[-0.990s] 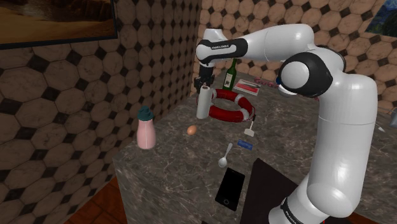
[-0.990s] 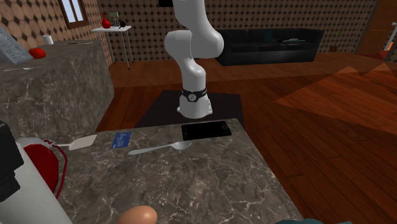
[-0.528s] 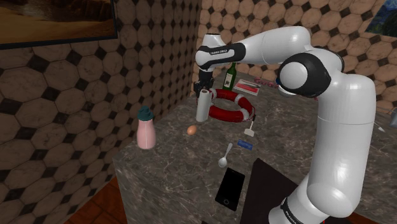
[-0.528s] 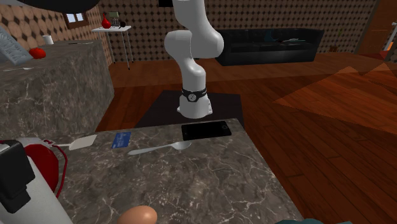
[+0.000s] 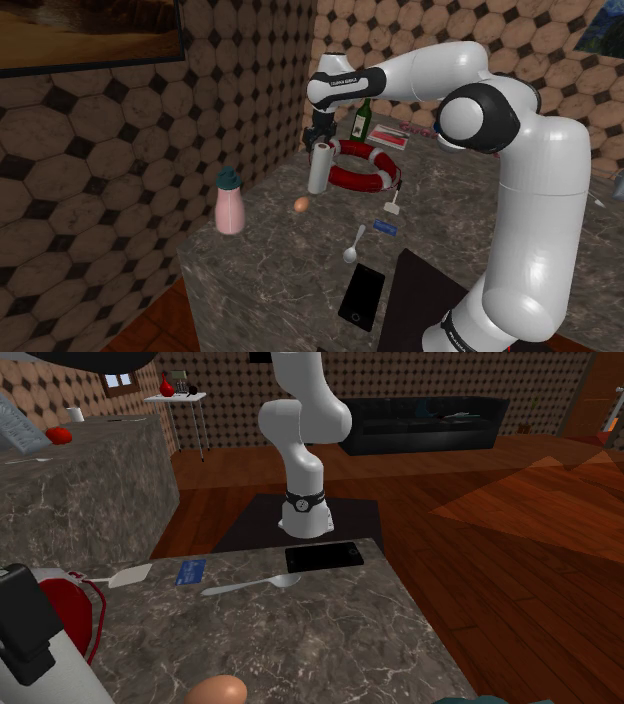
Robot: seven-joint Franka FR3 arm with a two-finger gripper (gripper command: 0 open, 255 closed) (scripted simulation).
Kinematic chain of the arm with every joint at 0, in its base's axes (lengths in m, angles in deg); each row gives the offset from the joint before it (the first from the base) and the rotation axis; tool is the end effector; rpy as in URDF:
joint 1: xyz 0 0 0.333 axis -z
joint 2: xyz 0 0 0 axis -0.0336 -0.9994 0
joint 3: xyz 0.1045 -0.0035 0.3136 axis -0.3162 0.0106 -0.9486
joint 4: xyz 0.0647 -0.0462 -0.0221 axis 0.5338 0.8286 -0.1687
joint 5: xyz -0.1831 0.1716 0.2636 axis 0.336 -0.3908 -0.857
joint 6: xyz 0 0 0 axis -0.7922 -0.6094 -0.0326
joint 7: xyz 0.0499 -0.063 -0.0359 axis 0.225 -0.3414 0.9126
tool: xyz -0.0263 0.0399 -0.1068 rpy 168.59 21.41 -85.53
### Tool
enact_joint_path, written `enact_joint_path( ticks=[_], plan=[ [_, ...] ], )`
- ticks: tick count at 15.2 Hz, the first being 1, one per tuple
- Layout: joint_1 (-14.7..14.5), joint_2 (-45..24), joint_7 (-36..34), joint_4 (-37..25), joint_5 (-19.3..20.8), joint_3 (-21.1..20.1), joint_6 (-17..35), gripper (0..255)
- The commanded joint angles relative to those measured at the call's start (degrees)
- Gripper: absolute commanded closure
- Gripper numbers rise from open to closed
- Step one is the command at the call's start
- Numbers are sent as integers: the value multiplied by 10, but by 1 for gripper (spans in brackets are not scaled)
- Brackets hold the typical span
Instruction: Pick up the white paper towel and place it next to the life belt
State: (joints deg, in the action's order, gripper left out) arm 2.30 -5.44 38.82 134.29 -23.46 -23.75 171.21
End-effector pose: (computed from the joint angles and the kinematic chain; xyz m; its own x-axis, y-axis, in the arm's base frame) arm 0.6494 -0.1309 0.4313 0.9952 -0.0799 0.0562 -0.0830 -0.9950 0.0558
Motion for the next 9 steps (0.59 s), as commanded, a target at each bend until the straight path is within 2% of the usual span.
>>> enact_joint_path(
  ticks=[1,3,7,9],
  plan=[
    [0,0,0,0,0,0,0,0],
    [0,0,0,0,0,0,0,0],
    [-2,19,-2,-45,3,1,-64,0],
    [-2,19,-2,-44,3,1,-64,0]
  ],
)
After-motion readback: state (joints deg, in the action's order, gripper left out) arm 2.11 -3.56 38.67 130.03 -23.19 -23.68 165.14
